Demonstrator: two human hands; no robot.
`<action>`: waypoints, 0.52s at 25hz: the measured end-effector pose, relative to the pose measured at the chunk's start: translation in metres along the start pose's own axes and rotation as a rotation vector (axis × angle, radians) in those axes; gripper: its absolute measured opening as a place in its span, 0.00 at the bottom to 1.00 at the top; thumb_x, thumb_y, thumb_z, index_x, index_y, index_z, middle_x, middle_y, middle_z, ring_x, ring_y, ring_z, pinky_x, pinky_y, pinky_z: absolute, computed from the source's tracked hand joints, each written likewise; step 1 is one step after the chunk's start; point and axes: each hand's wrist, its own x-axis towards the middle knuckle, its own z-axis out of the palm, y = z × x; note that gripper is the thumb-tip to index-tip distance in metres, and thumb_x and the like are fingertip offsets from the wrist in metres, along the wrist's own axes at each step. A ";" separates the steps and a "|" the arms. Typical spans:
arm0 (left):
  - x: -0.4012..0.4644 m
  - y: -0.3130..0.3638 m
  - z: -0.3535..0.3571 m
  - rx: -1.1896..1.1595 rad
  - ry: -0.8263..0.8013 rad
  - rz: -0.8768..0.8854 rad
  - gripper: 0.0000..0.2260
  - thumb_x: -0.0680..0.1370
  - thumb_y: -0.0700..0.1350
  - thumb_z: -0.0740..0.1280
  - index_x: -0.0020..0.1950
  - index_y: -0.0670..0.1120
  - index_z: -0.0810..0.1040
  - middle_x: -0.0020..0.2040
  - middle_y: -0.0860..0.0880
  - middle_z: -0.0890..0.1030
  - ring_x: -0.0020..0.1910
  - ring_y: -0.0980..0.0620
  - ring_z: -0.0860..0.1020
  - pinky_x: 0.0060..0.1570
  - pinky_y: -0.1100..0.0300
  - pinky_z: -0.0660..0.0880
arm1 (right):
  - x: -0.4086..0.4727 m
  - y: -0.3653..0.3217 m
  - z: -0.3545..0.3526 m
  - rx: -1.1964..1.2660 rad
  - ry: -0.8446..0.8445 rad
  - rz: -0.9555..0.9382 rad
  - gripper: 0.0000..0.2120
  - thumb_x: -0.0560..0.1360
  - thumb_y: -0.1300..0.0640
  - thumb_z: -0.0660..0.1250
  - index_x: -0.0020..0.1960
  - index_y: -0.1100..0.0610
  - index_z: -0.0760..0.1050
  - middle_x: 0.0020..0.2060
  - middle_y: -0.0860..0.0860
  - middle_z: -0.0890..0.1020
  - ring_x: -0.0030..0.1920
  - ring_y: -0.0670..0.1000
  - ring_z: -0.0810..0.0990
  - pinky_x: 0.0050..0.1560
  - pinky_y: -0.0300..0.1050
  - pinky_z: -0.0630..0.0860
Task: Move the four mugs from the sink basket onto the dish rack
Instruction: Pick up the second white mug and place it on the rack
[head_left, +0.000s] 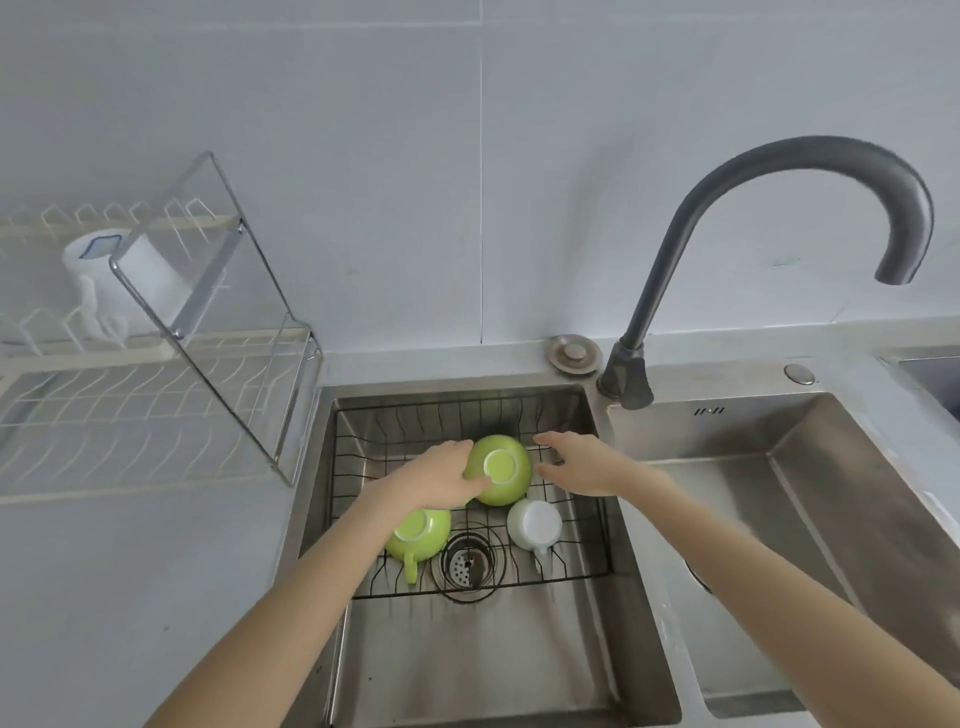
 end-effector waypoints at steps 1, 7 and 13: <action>0.008 -0.003 0.011 -0.028 -0.012 -0.007 0.24 0.78 0.51 0.59 0.70 0.39 0.62 0.70 0.40 0.67 0.68 0.43 0.67 0.67 0.53 0.65 | 0.006 0.006 0.009 0.030 -0.012 0.010 0.26 0.78 0.52 0.58 0.74 0.58 0.58 0.68 0.61 0.71 0.69 0.60 0.68 0.67 0.47 0.65; 0.046 -0.010 0.058 -0.252 -0.084 -0.072 0.23 0.79 0.50 0.58 0.70 0.40 0.61 0.70 0.41 0.69 0.68 0.43 0.69 0.64 0.56 0.66 | 0.034 0.039 0.056 0.236 -0.058 0.113 0.26 0.79 0.56 0.57 0.74 0.59 0.55 0.69 0.63 0.66 0.70 0.60 0.65 0.67 0.45 0.63; 0.081 -0.014 0.112 -0.547 -0.091 -0.150 0.27 0.78 0.51 0.59 0.74 0.43 0.55 0.75 0.45 0.62 0.72 0.48 0.65 0.71 0.54 0.62 | 0.061 0.064 0.095 0.416 -0.025 0.217 0.28 0.78 0.59 0.57 0.76 0.59 0.51 0.73 0.60 0.61 0.72 0.58 0.63 0.69 0.44 0.62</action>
